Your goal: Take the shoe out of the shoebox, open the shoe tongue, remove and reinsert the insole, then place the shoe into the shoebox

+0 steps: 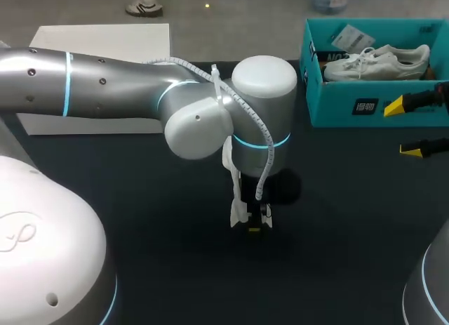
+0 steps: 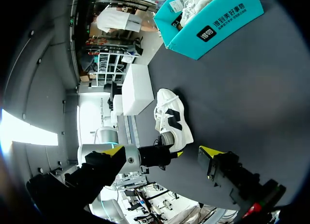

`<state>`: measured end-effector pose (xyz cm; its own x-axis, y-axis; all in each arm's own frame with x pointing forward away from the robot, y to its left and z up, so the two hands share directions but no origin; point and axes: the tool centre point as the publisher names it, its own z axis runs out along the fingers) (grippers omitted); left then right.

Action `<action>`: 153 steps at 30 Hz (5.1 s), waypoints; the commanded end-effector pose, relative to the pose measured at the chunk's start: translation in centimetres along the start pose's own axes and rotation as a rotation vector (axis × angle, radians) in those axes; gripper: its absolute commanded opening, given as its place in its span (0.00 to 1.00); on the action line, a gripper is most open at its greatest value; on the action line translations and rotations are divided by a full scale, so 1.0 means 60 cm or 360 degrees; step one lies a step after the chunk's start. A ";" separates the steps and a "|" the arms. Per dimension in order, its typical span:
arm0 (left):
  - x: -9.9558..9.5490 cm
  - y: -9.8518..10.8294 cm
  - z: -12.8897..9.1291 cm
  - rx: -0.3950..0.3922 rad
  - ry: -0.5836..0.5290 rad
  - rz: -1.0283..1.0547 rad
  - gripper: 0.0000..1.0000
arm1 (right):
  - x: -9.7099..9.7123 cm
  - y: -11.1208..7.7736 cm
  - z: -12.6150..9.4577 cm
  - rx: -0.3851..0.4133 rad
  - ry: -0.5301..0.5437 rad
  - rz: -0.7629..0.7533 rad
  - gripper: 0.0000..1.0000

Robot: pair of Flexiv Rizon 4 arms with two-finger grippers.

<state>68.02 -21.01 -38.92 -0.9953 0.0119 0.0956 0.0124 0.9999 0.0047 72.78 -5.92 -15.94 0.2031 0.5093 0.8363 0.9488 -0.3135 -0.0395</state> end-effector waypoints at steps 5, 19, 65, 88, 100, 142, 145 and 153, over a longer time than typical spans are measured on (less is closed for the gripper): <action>0.025 0.005 -0.088 0.0016 -0.0006 -0.0031 0.00 | 0.000 -0.001 0.001 -0.0002 -0.0004 0.0001 1.00; 0.054 0.016 -0.269 0.0170 0.0149 -0.0005 0.00 | 0.000 -0.001 0.001 -0.0002 -0.0004 0.0001 1.00; -0.007 0.107 -0.438 0.0145 0.0064 0.0299 0.00 | 0.000 -0.001 0.001 -0.0002 -0.0004 0.0001 1.00; -0.185 0.328 -0.451 -0.0004 -0.0024 0.0309 0.00 | 0.000 -0.001 0.001 -0.0002 -0.0004 0.0001 1.00; -0.263 0.466 -0.466 -0.0011 -0.0009 0.0215 0.00 | 0.000 -0.001 0.001 -0.0002 -0.0004 0.0001 1.00; -0.415 0.740 -0.461 -0.0022 0.0024 0.0187 0.00 | 0.000 -0.001 0.001 -0.0002 -0.0004 0.0001 1.00; -0.437 0.774 -0.455 -0.0050 0.0010 0.0189 0.00 | 0.000 -0.001 0.001 -0.0002 -0.0004 0.0001 1.00; -0.466 0.841 -0.457 -0.0105 -0.0019 0.0196 0.00 | 0.000 -0.001 0.001 -0.0002 -0.0004 0.0001 1.00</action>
<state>98.53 28.21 -14.42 -0.9879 0.1310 0.0827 0.1363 0.9887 0.0618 72.78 -5.92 -15.94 0.2032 0.5092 0.8363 0.9487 -0.3136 -0.0395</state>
